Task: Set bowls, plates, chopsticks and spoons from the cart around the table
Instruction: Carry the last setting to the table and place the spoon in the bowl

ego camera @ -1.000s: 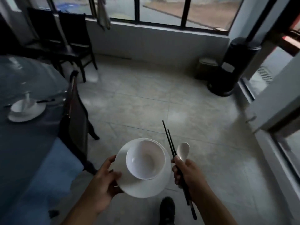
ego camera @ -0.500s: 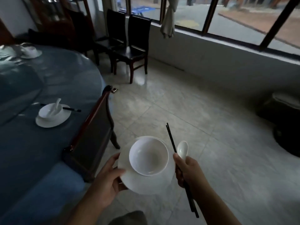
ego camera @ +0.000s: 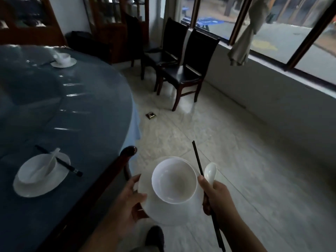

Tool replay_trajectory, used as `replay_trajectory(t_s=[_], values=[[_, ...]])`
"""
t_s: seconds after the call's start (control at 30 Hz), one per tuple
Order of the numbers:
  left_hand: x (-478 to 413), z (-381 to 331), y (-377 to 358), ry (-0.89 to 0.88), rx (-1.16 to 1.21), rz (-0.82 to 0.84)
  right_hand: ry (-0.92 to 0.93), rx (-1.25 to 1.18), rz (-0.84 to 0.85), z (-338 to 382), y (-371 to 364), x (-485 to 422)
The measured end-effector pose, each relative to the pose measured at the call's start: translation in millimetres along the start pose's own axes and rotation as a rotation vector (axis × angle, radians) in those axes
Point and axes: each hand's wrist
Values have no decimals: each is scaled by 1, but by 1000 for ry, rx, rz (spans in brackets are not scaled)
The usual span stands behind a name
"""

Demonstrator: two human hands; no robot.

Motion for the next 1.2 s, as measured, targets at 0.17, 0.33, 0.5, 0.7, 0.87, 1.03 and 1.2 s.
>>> replay_trajectory(t_s=[0.17, 0.33, 0.5, 0.7, 0.87, 1.03, 1.2], values=[[-104, -69, -3, -41, 27, -22, 12, 10, 63, 66, -19, -122], [-218, -126, -3, -67, 34, -71, 1, 6, 109, 115, -38, -254], [-350, -182, -9, -104, 64, -169, 5, -23, 204, 171, -58, -406], [-472, -270, -16, -130, 138, -299, -38, 24, 372, 259, -99, -567], [-563, -337, 15, -203, 212, -433, -32, 73, 496, 323, -173, -688], [-668, -407, 87, -262, 244, -474, -40, 70, 573, 365, -272, -809], [-767, -502, 159, -309, 285, -482, -94, 8, 631, 427, -382, -913]])
Point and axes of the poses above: each hand's wrist, its own x-axis away from the middle knuckle, its own y-axis out of the back of the hand, z = x × y, and after that the axes turned 6 degrees about -x, right-handed
